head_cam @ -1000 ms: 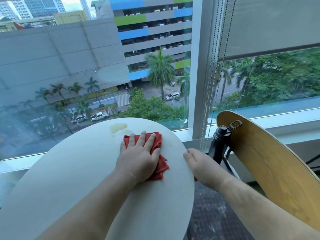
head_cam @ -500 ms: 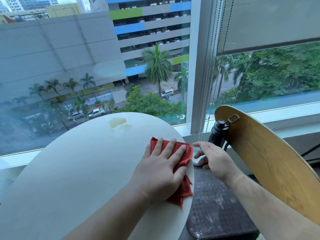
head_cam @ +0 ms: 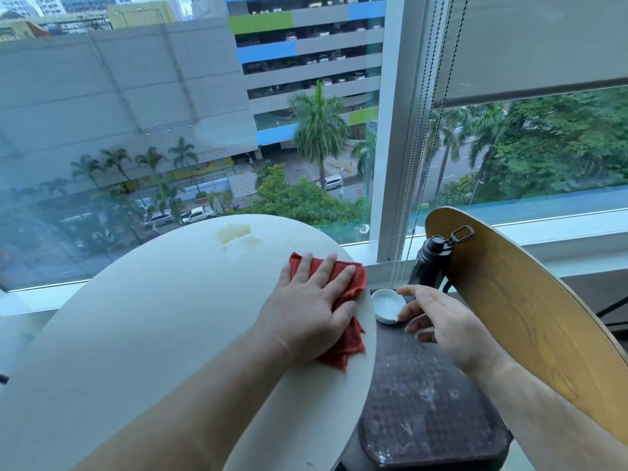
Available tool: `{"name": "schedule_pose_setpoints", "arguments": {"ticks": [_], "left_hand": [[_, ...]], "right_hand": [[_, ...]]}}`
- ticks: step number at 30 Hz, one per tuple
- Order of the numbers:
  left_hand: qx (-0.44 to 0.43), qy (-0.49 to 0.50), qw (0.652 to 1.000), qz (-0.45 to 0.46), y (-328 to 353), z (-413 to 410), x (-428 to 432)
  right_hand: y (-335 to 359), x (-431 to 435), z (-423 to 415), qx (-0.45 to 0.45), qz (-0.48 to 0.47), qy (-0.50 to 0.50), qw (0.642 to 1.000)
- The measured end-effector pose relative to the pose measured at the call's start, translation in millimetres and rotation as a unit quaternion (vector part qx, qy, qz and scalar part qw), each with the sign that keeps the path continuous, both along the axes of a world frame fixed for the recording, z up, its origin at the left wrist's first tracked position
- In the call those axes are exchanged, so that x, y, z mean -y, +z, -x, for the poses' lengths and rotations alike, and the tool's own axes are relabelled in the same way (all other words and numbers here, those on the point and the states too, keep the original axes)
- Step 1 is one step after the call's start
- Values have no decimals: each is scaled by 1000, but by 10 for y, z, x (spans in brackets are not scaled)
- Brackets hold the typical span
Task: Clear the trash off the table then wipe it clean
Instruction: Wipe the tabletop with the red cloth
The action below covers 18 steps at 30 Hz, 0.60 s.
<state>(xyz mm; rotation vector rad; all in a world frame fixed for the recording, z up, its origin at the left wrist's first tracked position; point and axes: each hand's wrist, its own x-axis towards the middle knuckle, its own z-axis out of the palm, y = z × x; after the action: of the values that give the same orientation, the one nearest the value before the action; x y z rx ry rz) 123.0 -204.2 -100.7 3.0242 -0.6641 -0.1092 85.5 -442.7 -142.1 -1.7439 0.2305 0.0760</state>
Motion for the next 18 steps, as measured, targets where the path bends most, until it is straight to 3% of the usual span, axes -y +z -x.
{"name": "schedule_pose_setpoints", "arguments": {"ticks": [7,12,14,15,17,18], "left_hand": [[13,-3,999,38,-45,538,239],[-7,61,996,66,-15,767,377],[-40,66,985,157,67,828,338],[-67,76,963,251,96,840,271],[-120,117,870,464,170,834,46],[-108,144,829,530,177,806,-118]], "right_hand": [[166,-92,39,37,-3,28,999],[451,-364,171,144,5,24,989],[573,-544,256,186,9,33,982],[614,-641,299,203,22,41,978],[654,-822,366,231,116,49,965],[667,-913,388,231,189,57,953]]}}
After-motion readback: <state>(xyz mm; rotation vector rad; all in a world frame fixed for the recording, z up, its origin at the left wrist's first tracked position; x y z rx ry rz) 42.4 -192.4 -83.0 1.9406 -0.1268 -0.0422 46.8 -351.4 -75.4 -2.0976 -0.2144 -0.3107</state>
